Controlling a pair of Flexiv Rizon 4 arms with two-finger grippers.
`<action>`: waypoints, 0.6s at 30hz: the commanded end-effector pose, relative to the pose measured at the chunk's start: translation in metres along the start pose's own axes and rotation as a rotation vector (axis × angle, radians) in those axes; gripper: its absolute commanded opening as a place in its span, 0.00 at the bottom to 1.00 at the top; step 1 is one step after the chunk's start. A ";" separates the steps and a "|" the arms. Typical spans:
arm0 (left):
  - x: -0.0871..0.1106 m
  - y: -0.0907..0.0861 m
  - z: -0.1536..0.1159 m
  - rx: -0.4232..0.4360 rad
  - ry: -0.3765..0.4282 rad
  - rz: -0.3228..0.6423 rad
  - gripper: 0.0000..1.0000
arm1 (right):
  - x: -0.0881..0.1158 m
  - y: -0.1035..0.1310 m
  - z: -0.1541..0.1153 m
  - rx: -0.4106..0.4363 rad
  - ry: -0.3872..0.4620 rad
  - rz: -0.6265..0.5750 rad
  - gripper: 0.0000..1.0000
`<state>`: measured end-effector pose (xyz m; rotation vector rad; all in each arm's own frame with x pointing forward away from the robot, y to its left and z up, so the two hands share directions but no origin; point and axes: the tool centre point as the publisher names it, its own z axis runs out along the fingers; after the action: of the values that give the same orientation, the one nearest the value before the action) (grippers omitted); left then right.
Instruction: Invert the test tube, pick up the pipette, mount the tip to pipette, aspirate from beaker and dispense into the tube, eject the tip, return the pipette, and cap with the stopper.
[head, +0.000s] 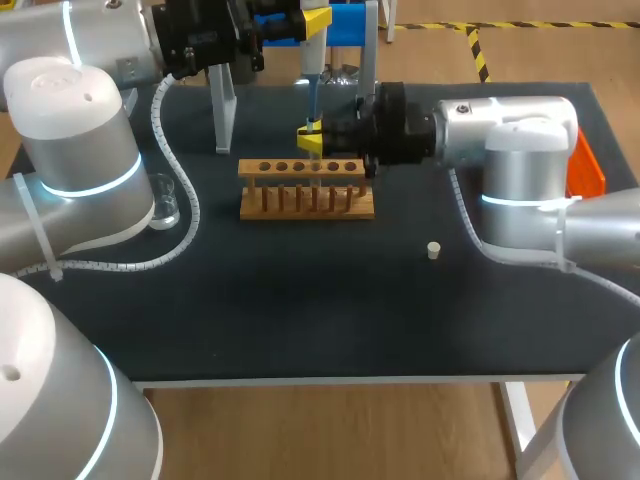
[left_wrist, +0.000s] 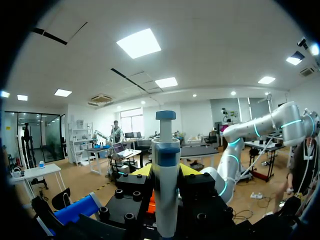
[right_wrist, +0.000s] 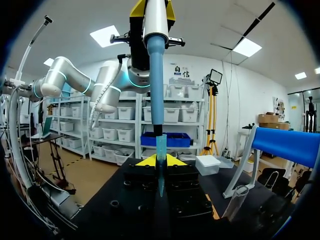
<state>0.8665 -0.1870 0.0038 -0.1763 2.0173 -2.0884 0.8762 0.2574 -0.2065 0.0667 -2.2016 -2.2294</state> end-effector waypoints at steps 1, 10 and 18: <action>0.000 0.000 0.000 0.001 0.000 0.001 0.00 | 0.002 0.001 -0.001 0.000 0.000 -0.002 0.00; 0.000 0.000 0.000 0.001 0.000 0.001 0.00 | 0.003 0.001 -0.002 0.002 0.000 -0.005 0.00; 0.000 0.000 0.000 0.001 0.000 0.001 0.00 | 0.004 0.000 -0.003 0.002 0.002 -0.002 0.00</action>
<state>0.8666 -0.1869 0.0037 -0.1766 2.0176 -2.0880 0.8739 0.2561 -0.2074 0.0717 -2.2031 -2.2269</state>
